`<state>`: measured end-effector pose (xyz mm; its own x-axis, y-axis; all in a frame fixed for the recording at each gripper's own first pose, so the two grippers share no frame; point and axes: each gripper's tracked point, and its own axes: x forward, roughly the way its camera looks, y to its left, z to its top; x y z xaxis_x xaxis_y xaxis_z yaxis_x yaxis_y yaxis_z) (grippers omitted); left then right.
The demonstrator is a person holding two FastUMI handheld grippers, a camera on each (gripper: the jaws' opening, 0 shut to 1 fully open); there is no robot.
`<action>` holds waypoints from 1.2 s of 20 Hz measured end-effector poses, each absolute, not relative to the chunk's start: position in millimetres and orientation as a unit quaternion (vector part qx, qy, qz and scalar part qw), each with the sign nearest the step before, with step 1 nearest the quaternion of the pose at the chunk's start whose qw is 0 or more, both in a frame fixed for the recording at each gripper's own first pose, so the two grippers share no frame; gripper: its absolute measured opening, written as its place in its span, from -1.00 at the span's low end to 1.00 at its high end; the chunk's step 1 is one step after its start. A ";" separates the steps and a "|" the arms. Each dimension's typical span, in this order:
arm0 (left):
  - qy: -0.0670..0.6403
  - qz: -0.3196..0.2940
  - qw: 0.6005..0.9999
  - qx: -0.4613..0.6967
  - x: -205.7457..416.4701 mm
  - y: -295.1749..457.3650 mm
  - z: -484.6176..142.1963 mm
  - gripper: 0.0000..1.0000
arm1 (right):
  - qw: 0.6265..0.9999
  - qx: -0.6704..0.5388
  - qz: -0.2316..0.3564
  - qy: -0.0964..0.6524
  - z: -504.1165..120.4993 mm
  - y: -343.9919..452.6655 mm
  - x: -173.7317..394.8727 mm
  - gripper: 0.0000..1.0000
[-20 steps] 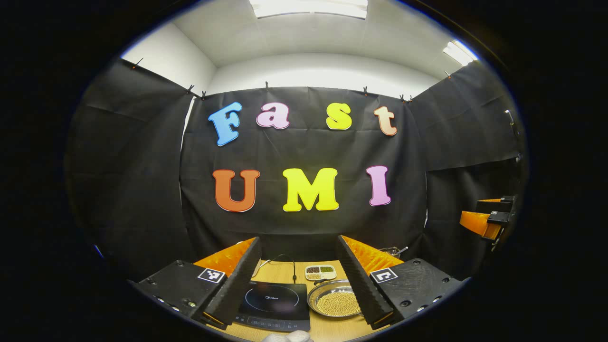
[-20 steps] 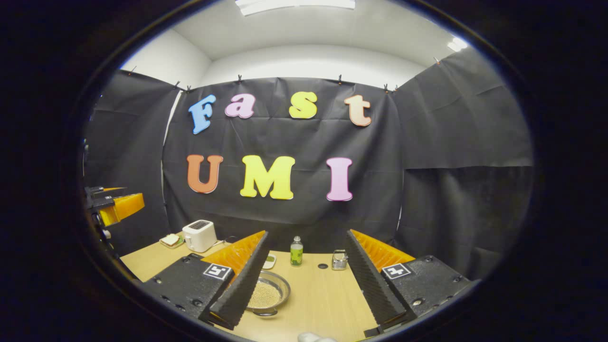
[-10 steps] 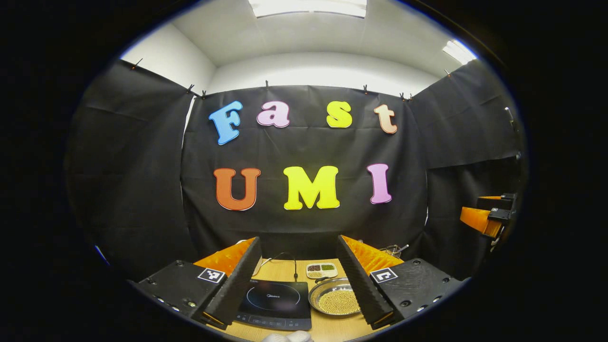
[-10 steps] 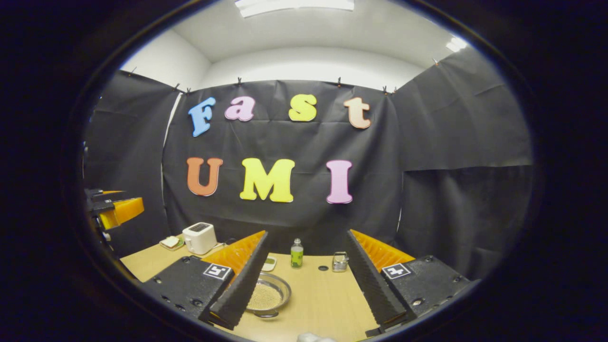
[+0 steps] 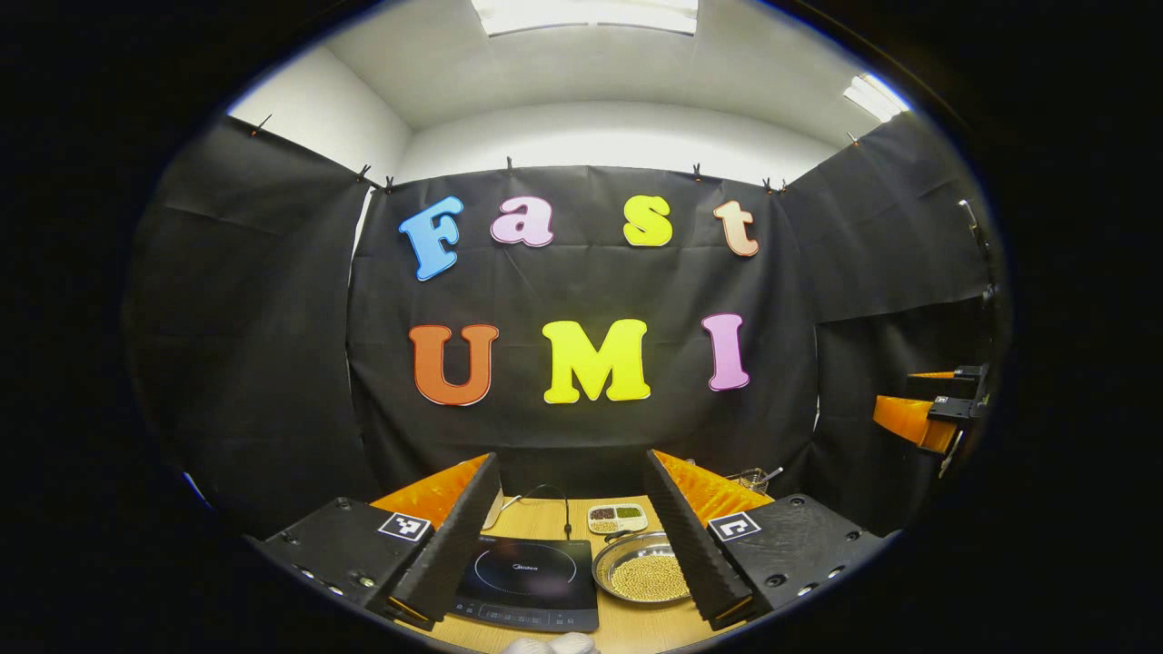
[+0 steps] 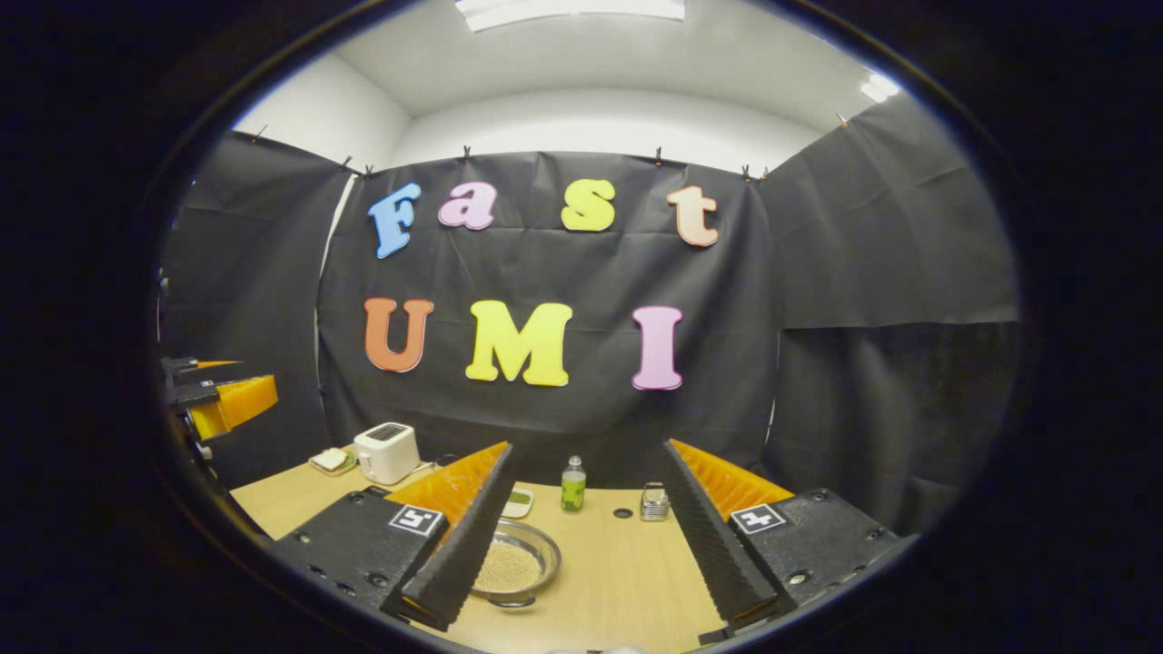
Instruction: First push the handle of the pot to place it horizontally, then grasp the pot with both hands and set it on the induction cooktop.
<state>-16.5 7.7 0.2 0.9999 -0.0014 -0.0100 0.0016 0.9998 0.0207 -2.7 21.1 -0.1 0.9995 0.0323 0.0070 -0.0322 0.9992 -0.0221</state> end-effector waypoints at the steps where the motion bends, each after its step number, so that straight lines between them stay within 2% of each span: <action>1: 0.004 -0.001 1.000 0.011 -16.9 8.5 0.2 0.89 | 1.000 -0.010 0.020 -0.002 -2.0 23.7 -1.6 0.93; 2: 0.003 0.000 1.000 0.012 -17.4 9.5 1.3 0.90 | 1.000 -0.012 0.027 -0.003 -1.5 26.7 -0.6 0.92; 3: 0.003 0.001 1.000 0.013 -17.5 10.6 0.2 0.89 | 0.999 -0.013 0.029 -0.005 0.3 27.9 -1.1 0.77; 5: 0.005 0.002 1.000 0.013 -17.5 11.7 -1.7 0.89 | 0.999 -0.016 0.035 -0.002 -2.2 32.9 0.9 0.38; 8: 0.007 0.005 1.000 0.012 -18.1 13.7 -3.7 0.90 | 0.999 -0.012 0.051 0.004 -3.9 42.7 2.8 0.02; 9: 0.008 0.005 1.000 0.012 -18.8 13.8 -3.8 0.89 | 0.998 -0.009 0.054 0.008 -5.7 44.4 4.0 -0.27; 10: 0.007 0.006 1.000 0.013 -19.3 14.0 -3.5 0.90 | 0.998 -0.008 0.060 0.015 -10.4 47.0 6.1 -0.39; 11: 0.007 0.007 1.000 0.015 -18.8 14.7 -3.8 0.90 | 0.997 -0.007 0.073 0.028 -16.3 53.5 7.2 -0.61; 14: 0.006 0.011 1.000 0.018 -19.9 15.1 -6.2 0.90 | 0.989 0.019 0.125 0.076 -47.2 77.3 11.6 -0.96; 17: 0.009 0.016 1.000 0.015 -20.8 16.2 -10.2 0.89 | 0.980 0.032 0.148 0.131 -95.2 93.0 17.6 -0.93; 18: 0.011 0.018 1.000 0.014 -21.5 16.4 -12.4 0.89 | 0.977 0.021 0.151 0.146 -114.6 98.5 18.6 -0.98; 19: 0.013 0.020 1.000 0.016 -22.1 17.4 -14.5 0.89 | 0.975 0.007 0.154 0.162 -135.3 104.7 21.1 -0.93; 21: 0.014 0.025 0.999 0.021 -25.4 18.5 -18.1 0.90 | 0.965 -0.020 0.166 0.200 -184.1 115.0 21.6 -0.99; 22: 0.016 0.026 0.999 0.022 -27.6 17.6 -19.8 0.90 | 0.960 -0.030 0.171 0.221 -208.9 122.0 22.7 -0.92; 23: 0.018 0.027 0.999 0.022 -29.1 17.2 -22.6 0.90 | 0.952 -0.040 0.181 0.242 -235.0 129.0 23.0 -0.98; 24: 0.021 0.028 0.999 0.022 -30.5 16.9 -24.9 0.89 | 0.944 -0.047 0.190 0.266 -260.0 136.2 22.9 -0.92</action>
